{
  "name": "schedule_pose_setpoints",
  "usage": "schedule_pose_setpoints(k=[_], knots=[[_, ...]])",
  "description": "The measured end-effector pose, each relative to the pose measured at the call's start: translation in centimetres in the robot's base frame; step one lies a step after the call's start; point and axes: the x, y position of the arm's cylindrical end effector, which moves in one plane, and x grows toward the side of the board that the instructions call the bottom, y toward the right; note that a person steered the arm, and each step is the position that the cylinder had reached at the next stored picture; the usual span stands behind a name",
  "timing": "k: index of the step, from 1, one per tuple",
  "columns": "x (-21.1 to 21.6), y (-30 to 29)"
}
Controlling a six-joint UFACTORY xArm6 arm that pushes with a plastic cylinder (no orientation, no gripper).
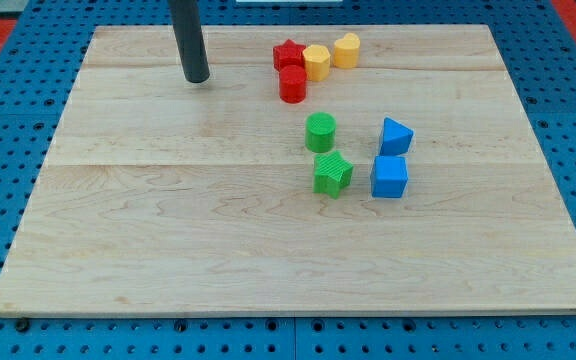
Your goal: Slide the green circle to the blue triangle
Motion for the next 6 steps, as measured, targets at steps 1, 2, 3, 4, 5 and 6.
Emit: schedule_pose_setpoints(k=[1,2,3,4,5,6], knots=[[4.1,0.0],[9.9,0.5],[10.5,6.3],[11.0,12.6],[8.2,14.0],[11.0,17.6]])
